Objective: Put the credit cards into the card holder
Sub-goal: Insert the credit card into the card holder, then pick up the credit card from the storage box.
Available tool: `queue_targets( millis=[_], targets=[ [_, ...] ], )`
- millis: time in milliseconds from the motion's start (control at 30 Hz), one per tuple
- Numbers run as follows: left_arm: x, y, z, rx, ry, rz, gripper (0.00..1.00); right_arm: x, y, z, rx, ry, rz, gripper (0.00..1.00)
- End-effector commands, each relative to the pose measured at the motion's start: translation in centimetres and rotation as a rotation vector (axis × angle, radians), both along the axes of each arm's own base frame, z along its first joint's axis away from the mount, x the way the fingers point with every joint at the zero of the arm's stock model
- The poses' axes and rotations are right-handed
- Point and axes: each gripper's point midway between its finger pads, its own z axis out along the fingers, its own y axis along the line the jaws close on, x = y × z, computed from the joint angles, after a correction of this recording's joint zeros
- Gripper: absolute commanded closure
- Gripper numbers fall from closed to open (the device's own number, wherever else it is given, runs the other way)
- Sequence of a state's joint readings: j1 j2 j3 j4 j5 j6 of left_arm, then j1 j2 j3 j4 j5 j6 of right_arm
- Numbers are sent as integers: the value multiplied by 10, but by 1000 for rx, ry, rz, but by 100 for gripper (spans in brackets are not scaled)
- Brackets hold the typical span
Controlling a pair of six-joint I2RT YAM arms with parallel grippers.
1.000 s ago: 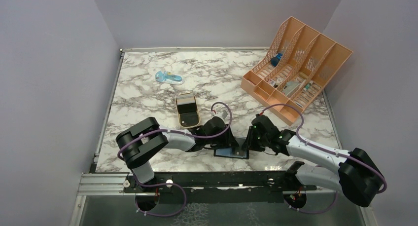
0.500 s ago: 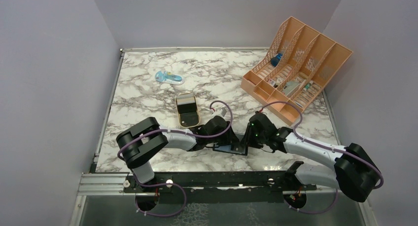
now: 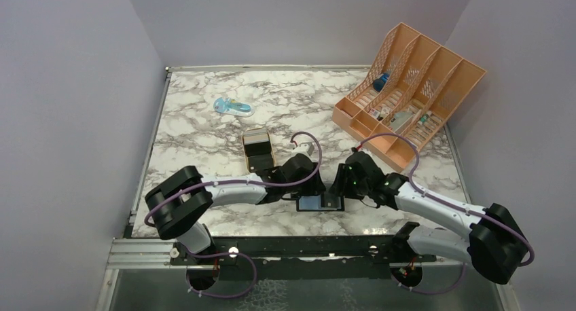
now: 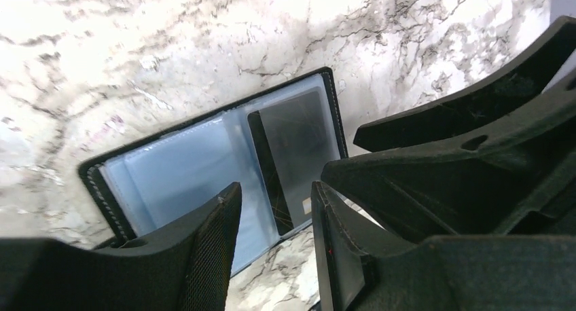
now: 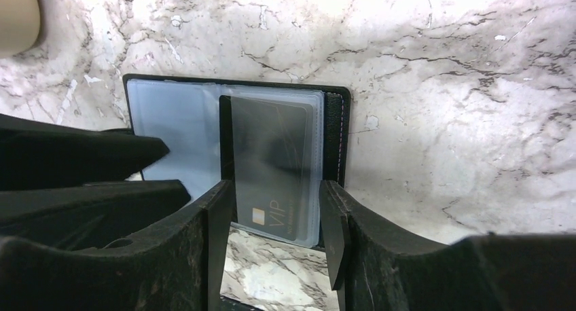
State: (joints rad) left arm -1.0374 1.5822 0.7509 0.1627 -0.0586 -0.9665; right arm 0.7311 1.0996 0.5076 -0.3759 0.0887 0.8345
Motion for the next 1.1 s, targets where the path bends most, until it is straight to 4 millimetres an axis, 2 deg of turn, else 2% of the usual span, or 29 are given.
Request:
queue_targets(
  millis=[0, 233, 433, 533, 700, 833, 967, 1067],
  targets=[
    [26, 25, 24, 126, -137, -54, 55, 3, 3, 12, -17, -20, 43, 47],
    [71, 88, 44, 414, -275, -124, 54, 1, 13, 25, 37, -50, 106, 41],
    [105, 131, 54, 612, -359, -231, 52, 2, 18, 34, 58, -78, 141, 41],
    [120, 145, 58, 729, -434, -306, 51, 2, 19, 34, 57, -77, 150, 41],
    [141, 164, 66, 857, -525, -428, 39, 3, 20, 32, 46, -73, 158, 41],
    [156, 182, 55, 930, -490, -527, 36, 3, 18, 33, 35, -74, 155, 41],
    [164, 185, 44, 965, -499, -653, 35, 2, 18, 34, 36, -73, 161, 41],
    [173, 192, 38, 1014, -505, -681, 35, 3, 18, 35, 35, -73, 161, 41]
  ],
)
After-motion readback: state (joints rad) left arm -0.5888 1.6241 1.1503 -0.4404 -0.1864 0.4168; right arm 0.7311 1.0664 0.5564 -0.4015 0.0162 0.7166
